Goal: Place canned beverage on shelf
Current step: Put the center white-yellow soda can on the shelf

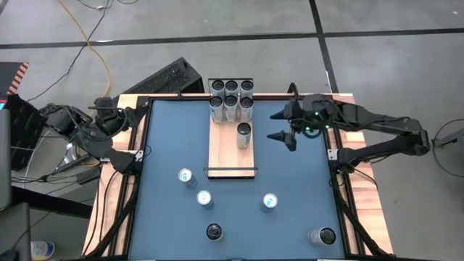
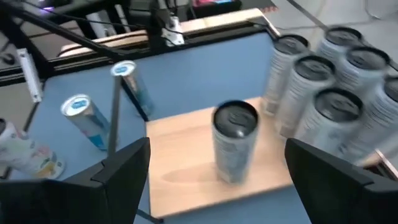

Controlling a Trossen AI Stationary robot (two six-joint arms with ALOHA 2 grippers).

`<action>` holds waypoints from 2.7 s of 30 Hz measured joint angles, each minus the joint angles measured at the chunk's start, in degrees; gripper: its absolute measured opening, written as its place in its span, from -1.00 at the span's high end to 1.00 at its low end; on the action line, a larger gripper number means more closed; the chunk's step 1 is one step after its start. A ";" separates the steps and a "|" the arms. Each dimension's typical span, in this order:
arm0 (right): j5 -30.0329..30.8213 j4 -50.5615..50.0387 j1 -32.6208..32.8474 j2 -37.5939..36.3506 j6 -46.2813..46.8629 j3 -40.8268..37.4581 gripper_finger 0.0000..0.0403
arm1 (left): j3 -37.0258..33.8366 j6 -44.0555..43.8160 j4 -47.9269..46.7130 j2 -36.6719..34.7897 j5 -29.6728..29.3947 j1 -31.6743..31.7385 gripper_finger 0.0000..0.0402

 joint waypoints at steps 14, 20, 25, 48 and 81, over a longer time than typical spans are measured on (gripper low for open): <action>0.43 -0.69 2.44 -0.54 -13.97 -0.08 -0.77 | 0.00 1.56 0.08 0.35 0.06 1.58 -0.54; 0.49 -0.41 -0.03 -1.30 -11.73 -0.04 -0.77 | 0.00 2.70 0.06 0.20 1.54 1.58 -0.54; 0.04 7.78 -1.49 -1.50 -10.51 -5.49 -0.77 | 0.00 4.02 0.10 0.13 4.32 1.56 -0.54; 0.52 23.66 -5.79 -3.10 -1.31 -19.34 -0.77 | 0.00 29.48 9.15 -5.16 10.89 1.56 -0.54; 1.97 32.32 -2.81 -0.19 2.62 -19.32 -0.77 | 0.00 44.41 9.13 -5.09 12.40 1.56 -0.54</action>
